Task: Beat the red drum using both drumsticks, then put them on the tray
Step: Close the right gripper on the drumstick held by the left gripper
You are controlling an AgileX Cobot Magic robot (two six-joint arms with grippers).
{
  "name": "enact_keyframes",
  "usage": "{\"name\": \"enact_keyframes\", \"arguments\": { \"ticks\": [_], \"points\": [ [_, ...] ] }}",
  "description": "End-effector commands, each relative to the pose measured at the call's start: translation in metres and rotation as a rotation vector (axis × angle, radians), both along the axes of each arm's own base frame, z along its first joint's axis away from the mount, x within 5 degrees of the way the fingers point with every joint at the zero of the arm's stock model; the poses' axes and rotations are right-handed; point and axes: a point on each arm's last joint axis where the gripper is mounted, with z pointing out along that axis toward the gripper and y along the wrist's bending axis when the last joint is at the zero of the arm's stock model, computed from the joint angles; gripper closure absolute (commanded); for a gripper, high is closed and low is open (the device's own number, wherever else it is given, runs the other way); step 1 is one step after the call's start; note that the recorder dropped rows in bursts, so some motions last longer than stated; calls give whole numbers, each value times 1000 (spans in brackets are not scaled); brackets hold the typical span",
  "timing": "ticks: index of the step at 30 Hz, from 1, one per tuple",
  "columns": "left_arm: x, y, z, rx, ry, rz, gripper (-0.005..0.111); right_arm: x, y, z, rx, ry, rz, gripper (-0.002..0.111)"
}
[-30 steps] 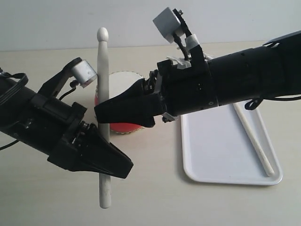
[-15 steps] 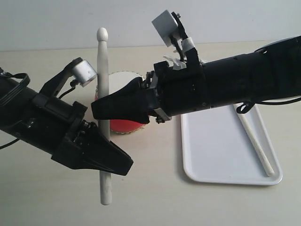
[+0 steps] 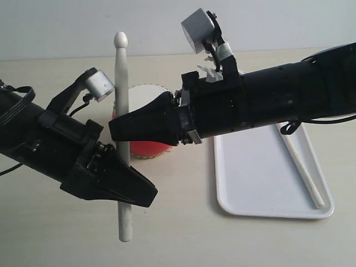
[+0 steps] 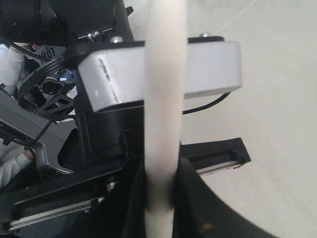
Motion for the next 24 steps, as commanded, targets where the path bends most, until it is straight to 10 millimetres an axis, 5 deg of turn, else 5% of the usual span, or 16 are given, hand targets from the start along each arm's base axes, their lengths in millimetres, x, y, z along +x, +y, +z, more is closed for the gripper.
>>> {"name": "enact_keyframes", "arguments": {
  "ticks": [1, 4, 9, 17, 21, 24],
  "points": [
    [-1, -1, 2, -18, 11, 6, 107, -2, 1, 4, 36, -12, 28, 91],
    [-1, -1, 2, -18, 11, 6, 107, -2, 1, 4, 35, -13, 26, 76],
    [-1, -1, 2, -19, 10, 5, 107, -1, 1, 4, 31, -14, 23, 72],
    [-1, -1, 2, -20, 11, 6, 107, -1, 1, 3, 26, -28, 17, 107],
    [-1, -1, 2, -20, 12, 7, 106, -2, 1, 4, 43, -39, 38, 108],
    [-1, -1, 2, -21, 13, 8, 92, -2, 1, 4, 43, -39, 38, 108]
  ]
}}
